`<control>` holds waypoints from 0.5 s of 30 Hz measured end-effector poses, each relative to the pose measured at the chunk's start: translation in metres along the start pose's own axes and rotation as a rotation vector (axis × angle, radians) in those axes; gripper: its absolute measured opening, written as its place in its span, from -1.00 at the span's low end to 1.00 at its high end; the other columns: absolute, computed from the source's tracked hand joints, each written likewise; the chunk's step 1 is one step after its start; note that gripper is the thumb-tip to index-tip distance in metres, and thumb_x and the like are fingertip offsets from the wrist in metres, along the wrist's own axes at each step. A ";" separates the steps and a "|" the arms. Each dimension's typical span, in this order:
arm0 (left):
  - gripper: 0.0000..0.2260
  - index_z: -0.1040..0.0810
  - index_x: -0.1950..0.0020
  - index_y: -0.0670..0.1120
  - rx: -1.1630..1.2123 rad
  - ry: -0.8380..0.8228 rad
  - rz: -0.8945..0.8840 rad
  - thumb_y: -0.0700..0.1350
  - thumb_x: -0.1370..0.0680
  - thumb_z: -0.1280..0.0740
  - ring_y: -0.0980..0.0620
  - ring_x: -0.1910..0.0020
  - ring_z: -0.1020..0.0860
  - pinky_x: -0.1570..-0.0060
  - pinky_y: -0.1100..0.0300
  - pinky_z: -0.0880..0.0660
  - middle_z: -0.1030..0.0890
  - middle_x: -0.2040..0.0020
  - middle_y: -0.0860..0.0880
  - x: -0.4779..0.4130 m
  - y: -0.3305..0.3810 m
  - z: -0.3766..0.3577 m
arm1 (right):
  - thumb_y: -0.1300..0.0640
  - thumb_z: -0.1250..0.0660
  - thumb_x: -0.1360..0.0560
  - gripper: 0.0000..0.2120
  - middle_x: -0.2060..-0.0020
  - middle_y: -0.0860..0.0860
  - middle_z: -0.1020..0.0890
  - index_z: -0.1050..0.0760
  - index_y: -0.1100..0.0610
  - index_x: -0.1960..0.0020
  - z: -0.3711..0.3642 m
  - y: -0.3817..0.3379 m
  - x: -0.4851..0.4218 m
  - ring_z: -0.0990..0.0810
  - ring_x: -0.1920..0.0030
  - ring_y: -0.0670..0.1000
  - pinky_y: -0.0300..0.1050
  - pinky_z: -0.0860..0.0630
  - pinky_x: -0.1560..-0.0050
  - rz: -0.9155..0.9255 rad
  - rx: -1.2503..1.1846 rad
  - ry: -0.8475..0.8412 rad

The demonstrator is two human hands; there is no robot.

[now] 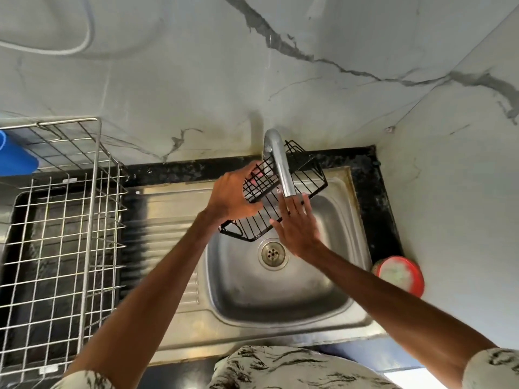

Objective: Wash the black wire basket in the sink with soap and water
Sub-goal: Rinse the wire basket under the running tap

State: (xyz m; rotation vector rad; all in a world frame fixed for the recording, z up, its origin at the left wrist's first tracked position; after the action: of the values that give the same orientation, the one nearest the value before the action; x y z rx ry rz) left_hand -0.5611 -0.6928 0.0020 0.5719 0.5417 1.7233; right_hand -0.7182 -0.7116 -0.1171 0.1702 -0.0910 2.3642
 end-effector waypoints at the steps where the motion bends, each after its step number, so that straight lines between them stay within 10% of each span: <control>1: -0.20 -0.40 -0.54 0.03 -0.009 0.003 -0.015 0.14 -0.30 -0.47 -0.02 -0.03 -0.68 -0.08 0.00 -0.65 -0.71 -0.11 0.03 -0.003 0.002 0.001 | -0.26 -0.02 -0.64 -0.22 -0.57 0.30 -0.14 0.00 0.28 -0.62 -0.005 -0.005 0.000 -0.08 -0.58 0.28 0.30 0.06 -0.58 -0.041 -0.014 -0.020; 9: -0.17 -0.39 -0.57 -0.01 -0.110 -0.098 -0.040 0.16 -0.34 -0.55 -0.11 -0.12 -0.68 -0.19 -0.11 -0.60 -0.70 -0.22 -0.03 -0.004 -0.014 -0.015 | -0.20 0.02 -0.68 -0.25 -0.61 0.27 0.07 0.10 0.31 -0.62 -0.052 -0.062 0.020 0.05 -0.62 0.26 0.24 -0.07 -0.58 0.276 -0.097 -0.167; 15: -0.15 -0.35 -0.59 0.00 0.010 -0.061 0.063 0.07 -0.30 -0.48 -0.06 -0.22 -0.64 -0.34 -0.18 -0.52 -0.67 -0.28 -0.03 -0.004 -0.031 -0.015 | -0.27 0.13 -0.66 -0.26 -0.62 0.22 0.06 0.08 0.24 -0.63 -0.017 0.020 -0.002 0.19 -0.62 0.16 0.22 0.26 -0.57 -0.037 -0.034 -0.086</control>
State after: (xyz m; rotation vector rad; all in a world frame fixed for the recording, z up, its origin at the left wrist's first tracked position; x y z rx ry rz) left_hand -0.5466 -0.6911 -0.0292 0.6526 0.4935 1.7572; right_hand -0.7323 -0.7258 -0.1342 0.2555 -0.1682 2.3171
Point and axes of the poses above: each hand's wrist, its own x-axis away from the middle knuckle, its own z-axis out of the back of the hand, y = z × x, the point moved 9 cm from there along -x, towards the middle knuckle
